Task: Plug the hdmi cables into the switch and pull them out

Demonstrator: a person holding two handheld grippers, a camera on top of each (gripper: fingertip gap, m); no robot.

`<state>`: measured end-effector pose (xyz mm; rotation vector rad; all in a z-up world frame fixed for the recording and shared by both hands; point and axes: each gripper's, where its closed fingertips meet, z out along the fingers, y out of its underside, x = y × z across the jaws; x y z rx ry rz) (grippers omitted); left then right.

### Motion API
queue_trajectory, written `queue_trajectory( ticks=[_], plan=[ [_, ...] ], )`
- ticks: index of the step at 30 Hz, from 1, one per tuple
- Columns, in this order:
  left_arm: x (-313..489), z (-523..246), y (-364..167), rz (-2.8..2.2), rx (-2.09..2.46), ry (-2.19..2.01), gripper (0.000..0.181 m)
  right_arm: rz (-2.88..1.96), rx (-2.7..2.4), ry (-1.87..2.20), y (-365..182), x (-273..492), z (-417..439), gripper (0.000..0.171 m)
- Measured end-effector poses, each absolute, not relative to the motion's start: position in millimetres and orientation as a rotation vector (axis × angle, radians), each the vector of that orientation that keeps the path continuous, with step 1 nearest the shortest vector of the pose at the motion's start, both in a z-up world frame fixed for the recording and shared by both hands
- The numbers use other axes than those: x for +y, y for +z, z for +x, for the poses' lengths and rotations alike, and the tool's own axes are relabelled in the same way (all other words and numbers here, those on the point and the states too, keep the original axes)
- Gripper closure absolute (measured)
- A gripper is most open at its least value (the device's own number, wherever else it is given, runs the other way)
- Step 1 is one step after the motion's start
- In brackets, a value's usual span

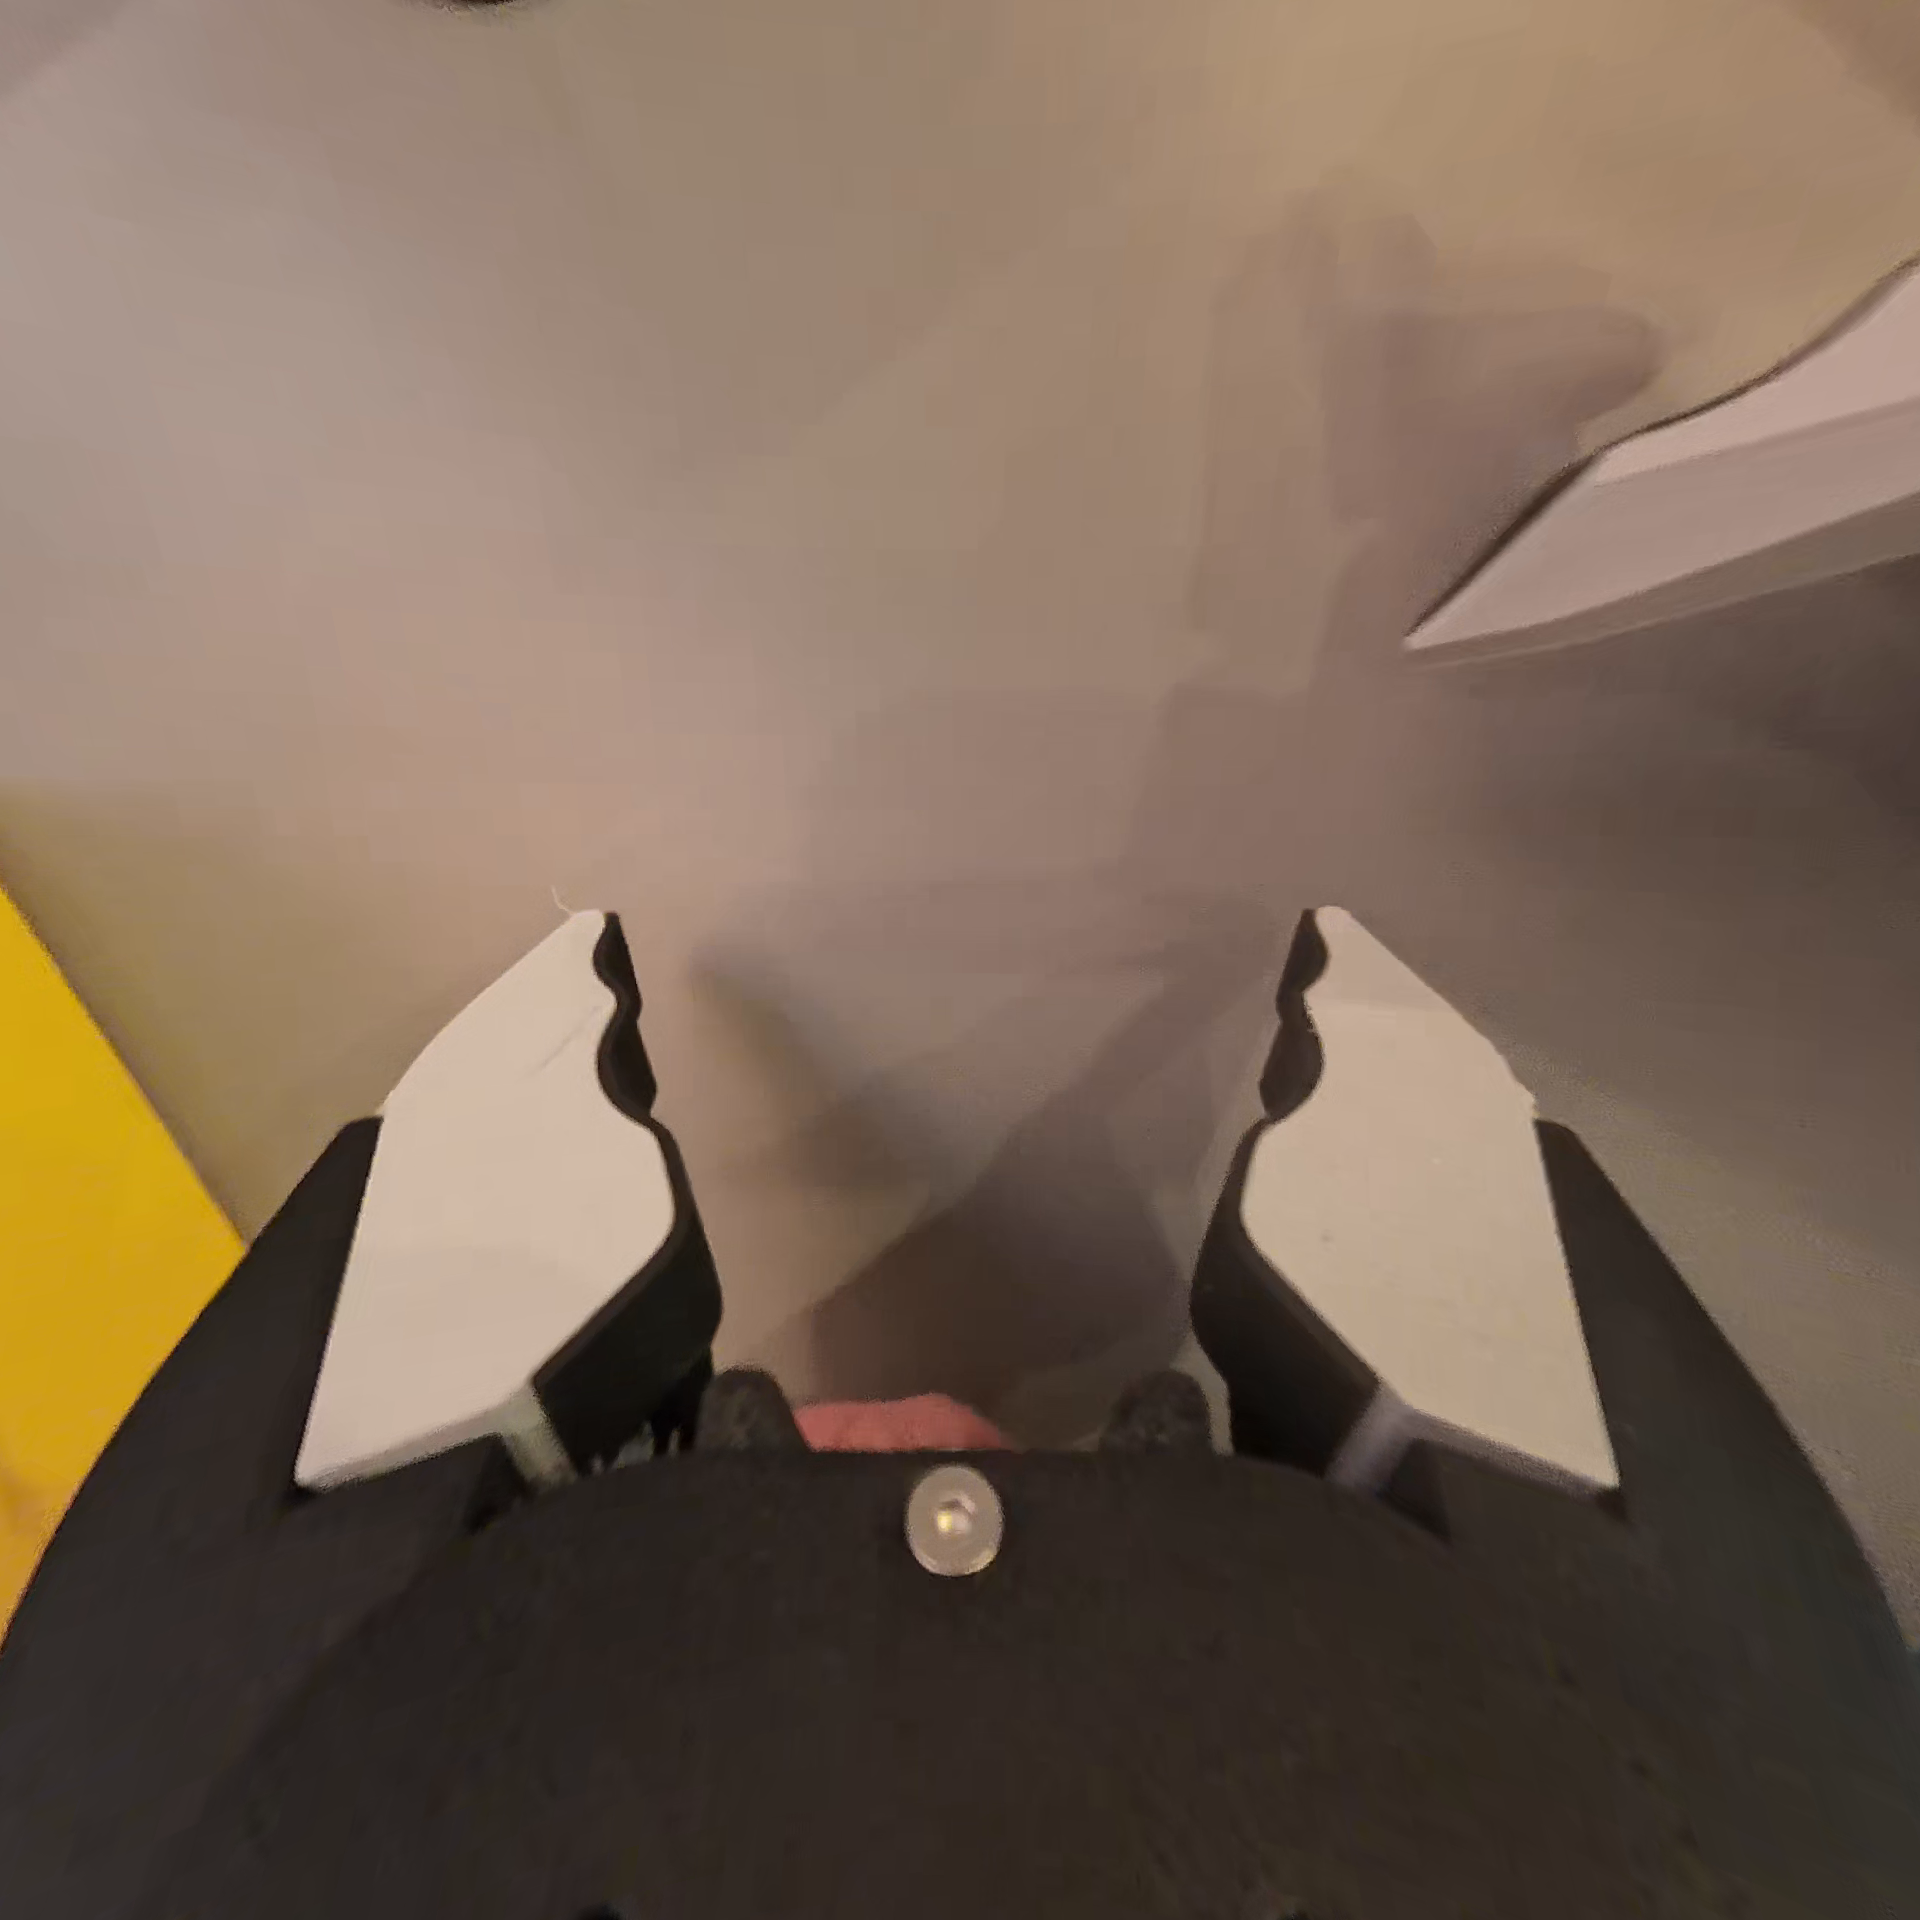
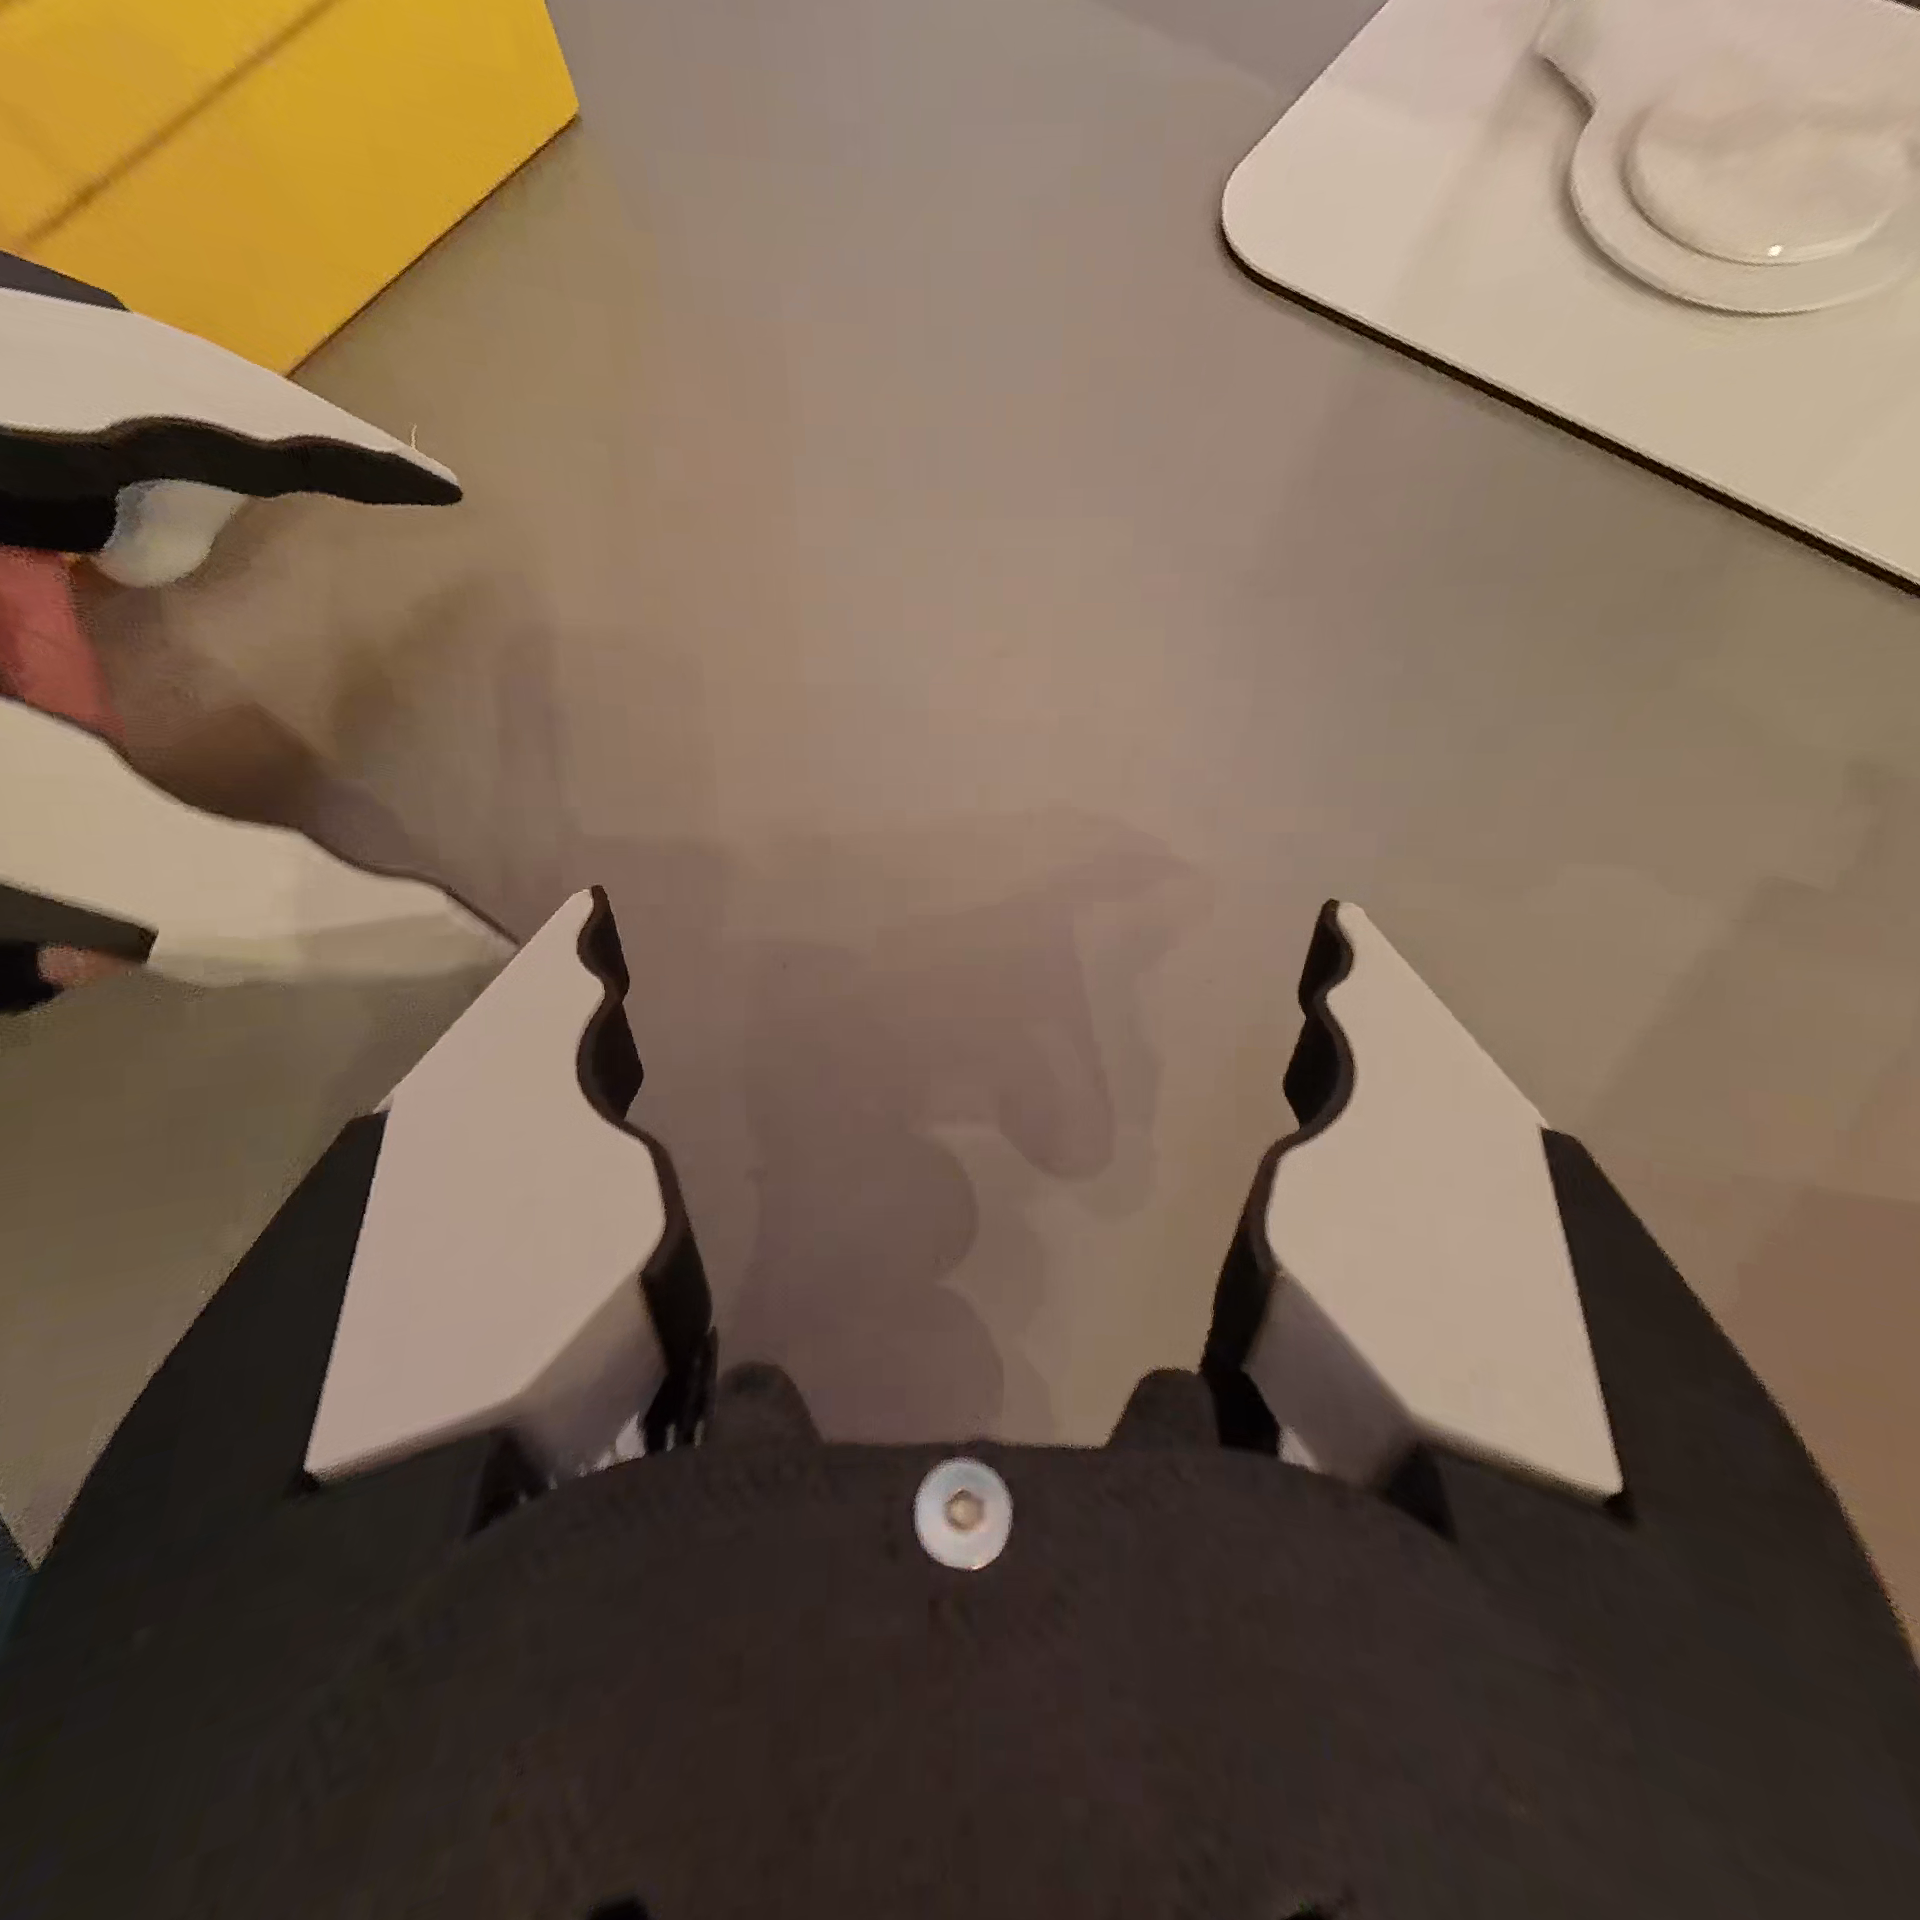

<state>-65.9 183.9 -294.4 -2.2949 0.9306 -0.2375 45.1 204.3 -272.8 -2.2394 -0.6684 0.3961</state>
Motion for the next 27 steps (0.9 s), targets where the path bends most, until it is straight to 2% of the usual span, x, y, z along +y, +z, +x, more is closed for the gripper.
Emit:
queue_trajectory(
  ticks=[14,19,21,25,27],
  plan=[
    [188,-88,-301,-2.358,0.845,-0.281,0.062,-2.223,-0.690,0.424,-274,208,37,0.044],
    [155,-45,-240,-2.190,0.948,-0.500,0.074,-2.183,-0.715,0.426,-267,207,36,0.049],
    [151,-48,-201,-2.083,0.951,-0.496,0.086,-2.166,-0.715,0.442,-265,205,37,0.053],
    [187,-123,-143,-1.996,0.801,-0.254,0.100,-2.155,-0.695,0.460,-262,202,40,0.054],
    [215,-182,-139,-2.061,0.656,-0.151,0.099,-2.136,-0.691,0.464,-256,202,39,0.055]
  ],
)
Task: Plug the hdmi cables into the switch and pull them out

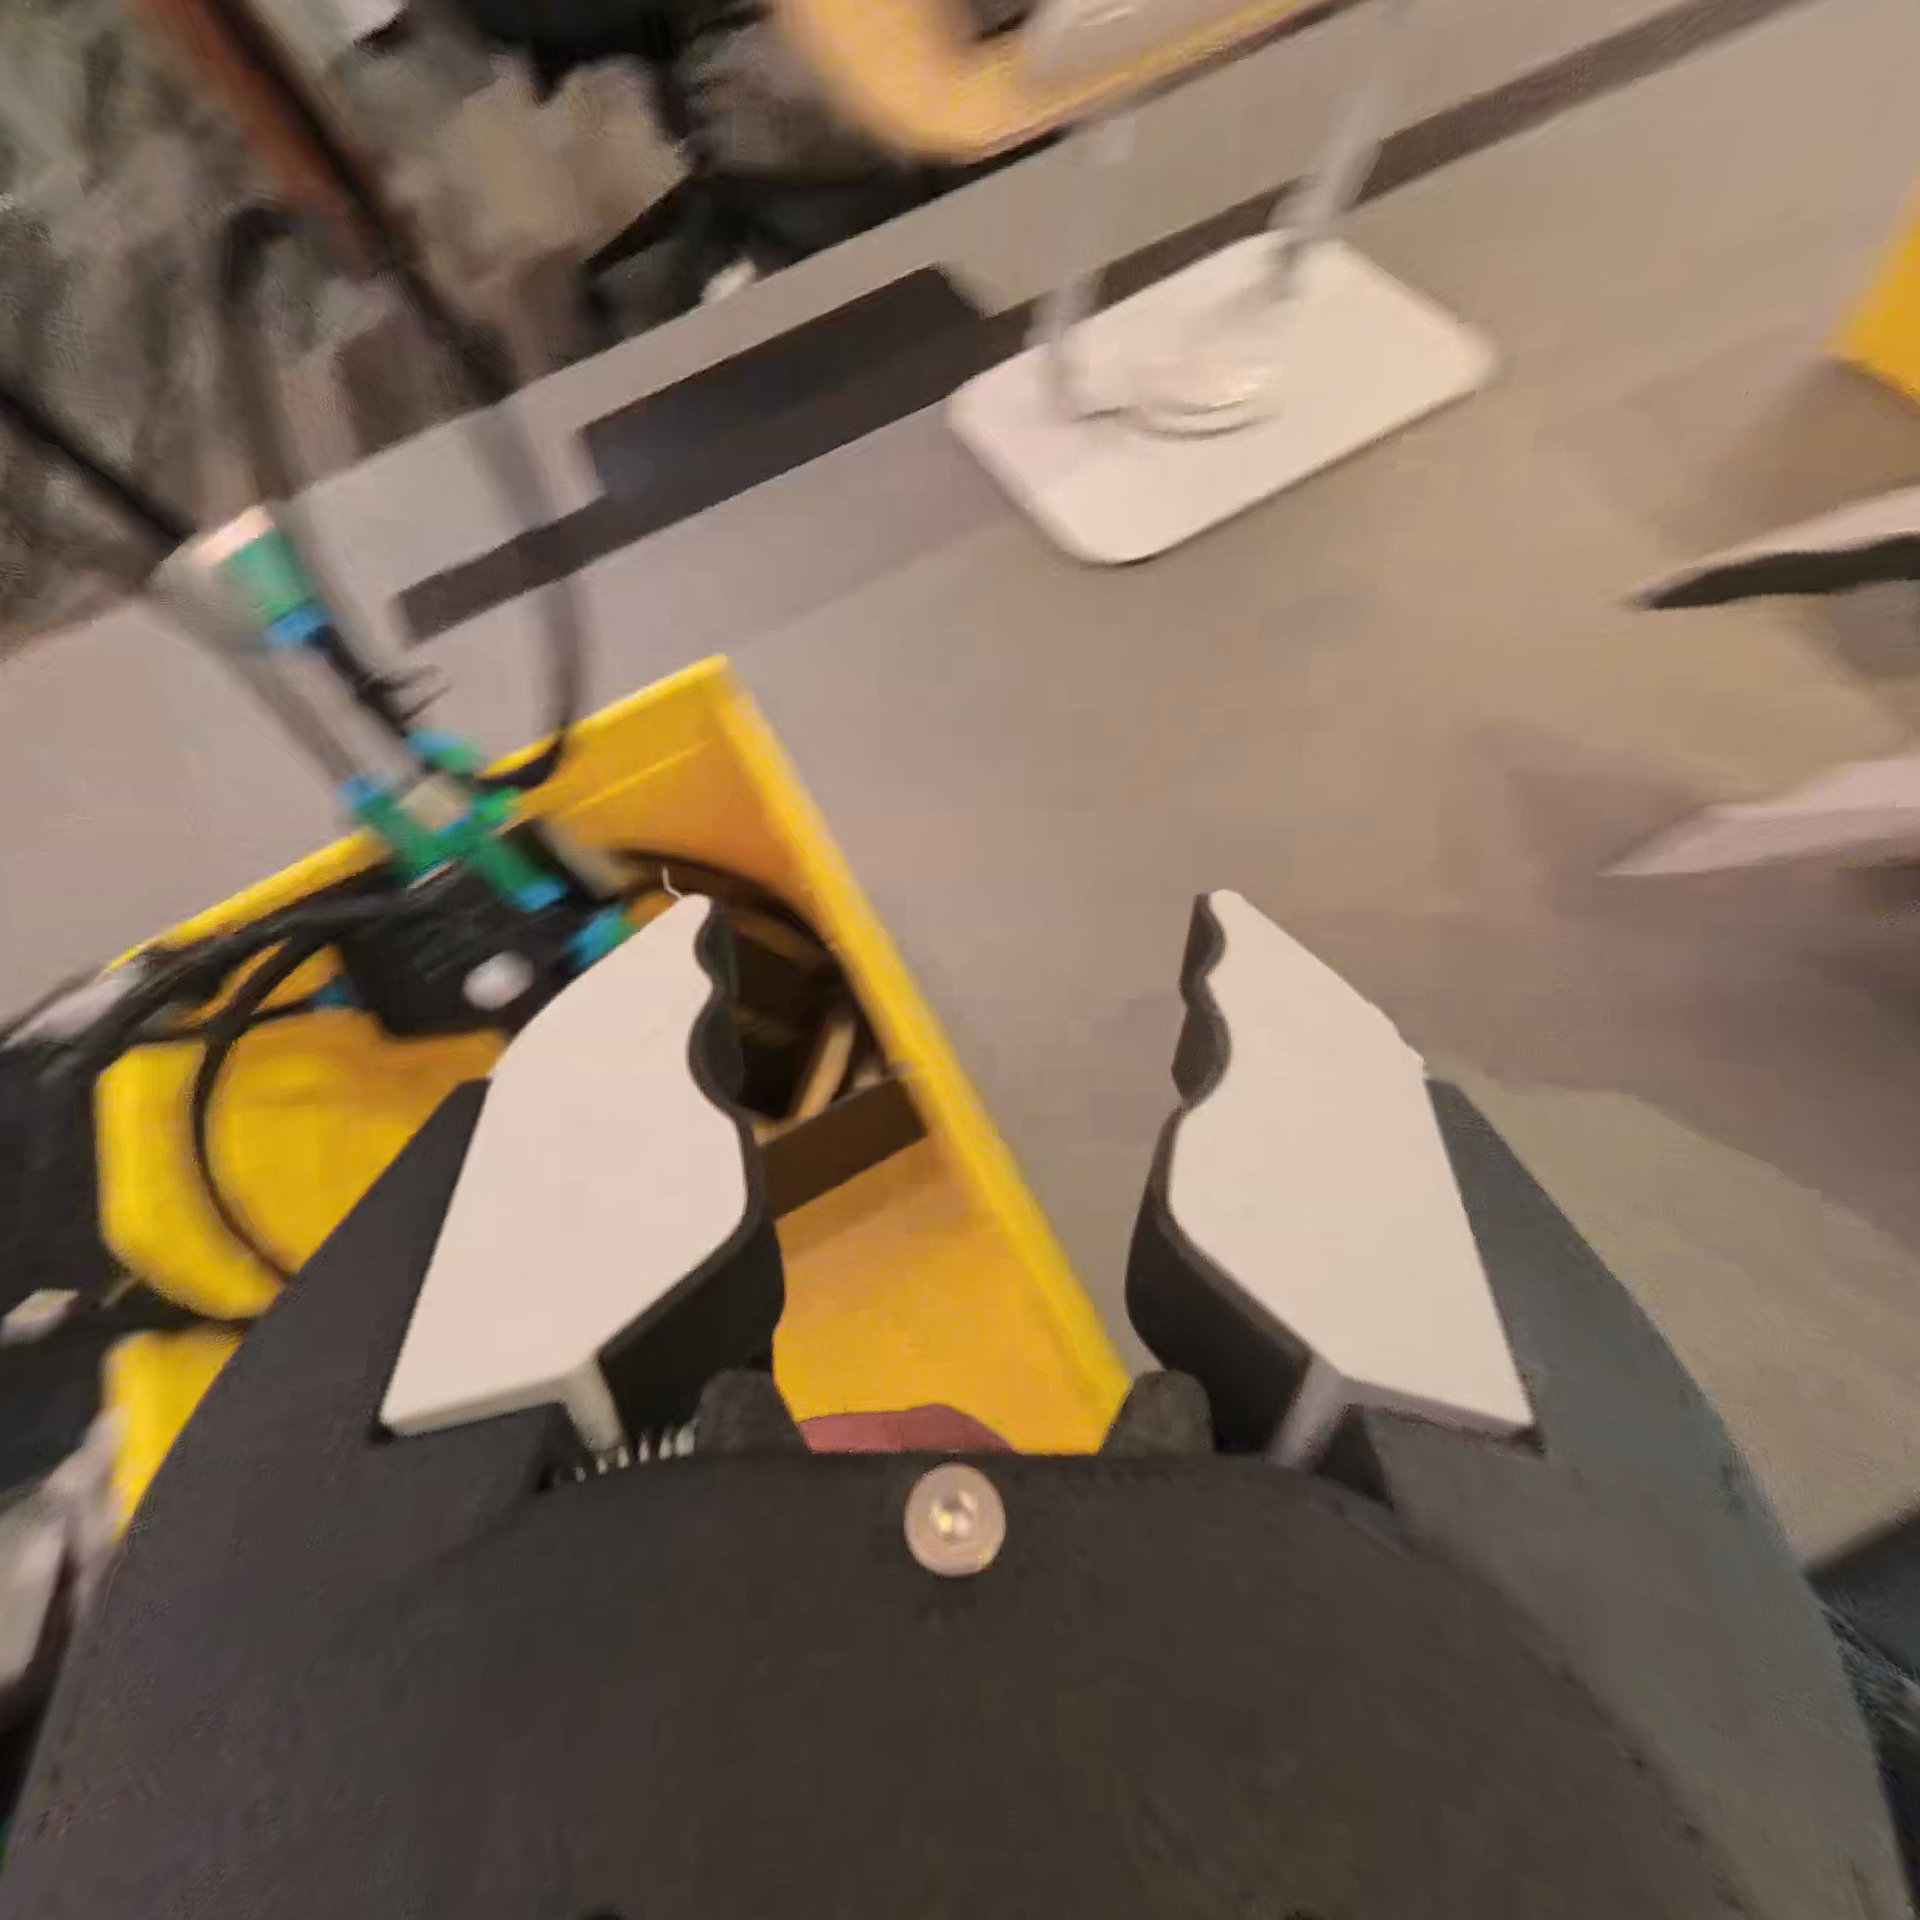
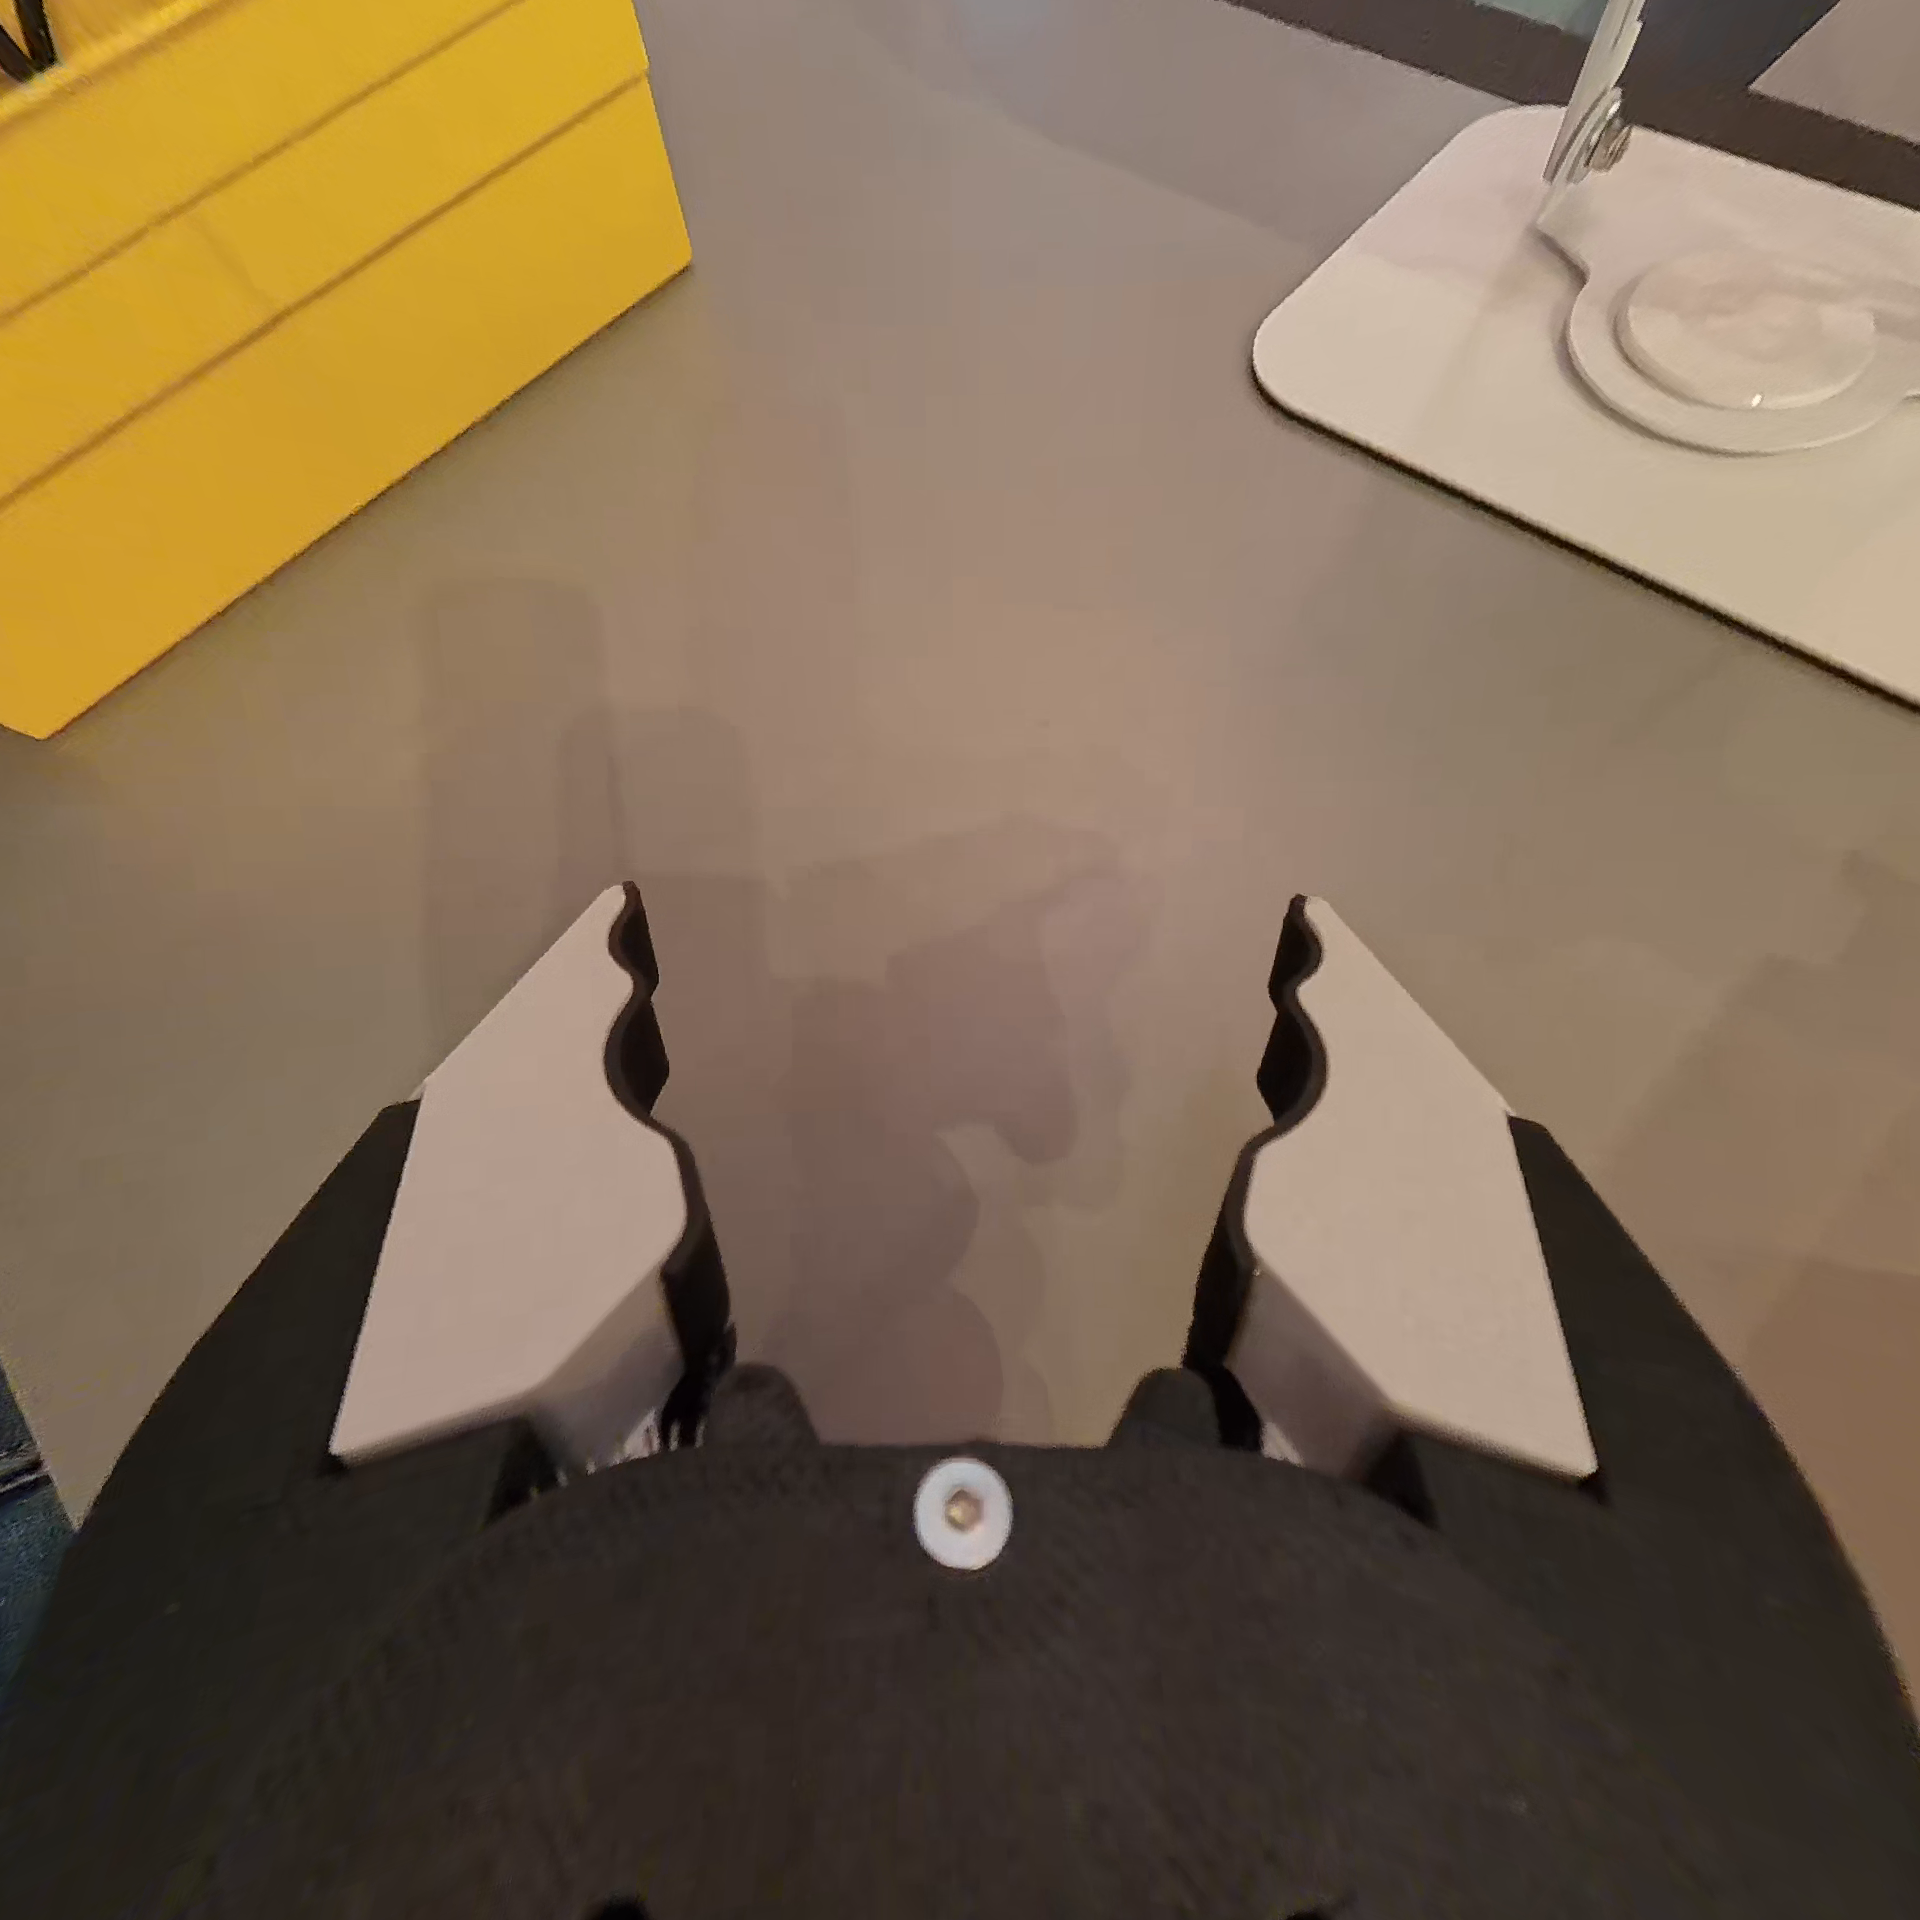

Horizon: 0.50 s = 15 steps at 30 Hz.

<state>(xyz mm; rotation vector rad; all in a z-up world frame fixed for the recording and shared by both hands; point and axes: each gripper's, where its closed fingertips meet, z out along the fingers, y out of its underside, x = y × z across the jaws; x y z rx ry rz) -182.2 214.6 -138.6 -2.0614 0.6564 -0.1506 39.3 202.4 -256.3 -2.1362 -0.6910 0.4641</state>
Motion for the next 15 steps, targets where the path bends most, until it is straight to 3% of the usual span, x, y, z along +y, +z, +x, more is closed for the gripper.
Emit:
queue_trajectory(
  ticks=[4,9,13,15],
  plan=[
    [261,-269,-158,-2.208,0.314,-0.202,0.099,-2.102,-0.707,0.483,-247,201,32,0.056],
    [302,-287,-190,-2.293,0.122,-0.407,0.110,-2.097,-0.753,0.494,-247,194,21,0.056],
    [323,-278,-194,-2.241,0.044,-0.568,0.136,-2.083,-0.775,0.490,-245,191,17,0.057],
    [328,-277,-189,-2.199,0.015,-0.585,0.160,-2.083,-0.774,0.502,-246,190,16,0.058]
  ],
)
